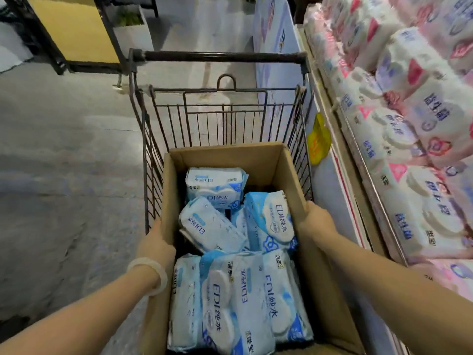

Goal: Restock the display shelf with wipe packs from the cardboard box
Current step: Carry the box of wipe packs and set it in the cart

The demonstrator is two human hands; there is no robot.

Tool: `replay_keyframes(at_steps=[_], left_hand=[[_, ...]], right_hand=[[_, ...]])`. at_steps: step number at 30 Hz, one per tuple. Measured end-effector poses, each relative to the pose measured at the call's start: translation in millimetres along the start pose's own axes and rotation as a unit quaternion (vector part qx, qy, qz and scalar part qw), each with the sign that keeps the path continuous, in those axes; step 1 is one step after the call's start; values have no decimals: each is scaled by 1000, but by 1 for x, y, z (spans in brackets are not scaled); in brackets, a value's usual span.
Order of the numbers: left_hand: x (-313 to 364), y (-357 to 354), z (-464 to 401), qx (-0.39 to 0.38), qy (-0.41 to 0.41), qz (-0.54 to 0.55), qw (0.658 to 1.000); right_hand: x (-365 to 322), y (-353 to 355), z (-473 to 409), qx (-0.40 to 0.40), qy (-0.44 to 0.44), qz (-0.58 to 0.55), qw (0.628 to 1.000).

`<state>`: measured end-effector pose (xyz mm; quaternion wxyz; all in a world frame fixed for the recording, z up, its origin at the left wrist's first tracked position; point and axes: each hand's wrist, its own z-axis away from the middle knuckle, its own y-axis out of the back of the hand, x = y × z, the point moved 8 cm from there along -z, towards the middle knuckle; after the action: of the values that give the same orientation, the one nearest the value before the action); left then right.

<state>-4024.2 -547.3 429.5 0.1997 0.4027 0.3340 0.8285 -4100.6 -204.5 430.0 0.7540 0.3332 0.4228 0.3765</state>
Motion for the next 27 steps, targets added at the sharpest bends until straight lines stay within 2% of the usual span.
replay_keyframes(at_steps=[7, 12, 19, 23, 25, 27], left_hand=[[-9, -19, -24, -7, 44, -27, 999], [-7, -25, -48, 0, 35, -31, 999], [-16, -60, -82, -11, 54, -45, 997], [-34, -88, -90, -40, 98, -74, 992], [-51, -96, -94, -45, 136, -53, 988], [-59, -100, -93, -44, 166, -26, 985]], right_hand=[[14, -33, -33, -32, -22, 4, 999], [11, -37, -55, -13, -19, 0, 1000], [29, -67, -84, -8, -62, 20, 998], [25, -86, -94, -48, -80, 31, 995], [14, -100, -94, -81, -80, 44, 993], [-1, -107, -88, -63, -55, 63, 995]])
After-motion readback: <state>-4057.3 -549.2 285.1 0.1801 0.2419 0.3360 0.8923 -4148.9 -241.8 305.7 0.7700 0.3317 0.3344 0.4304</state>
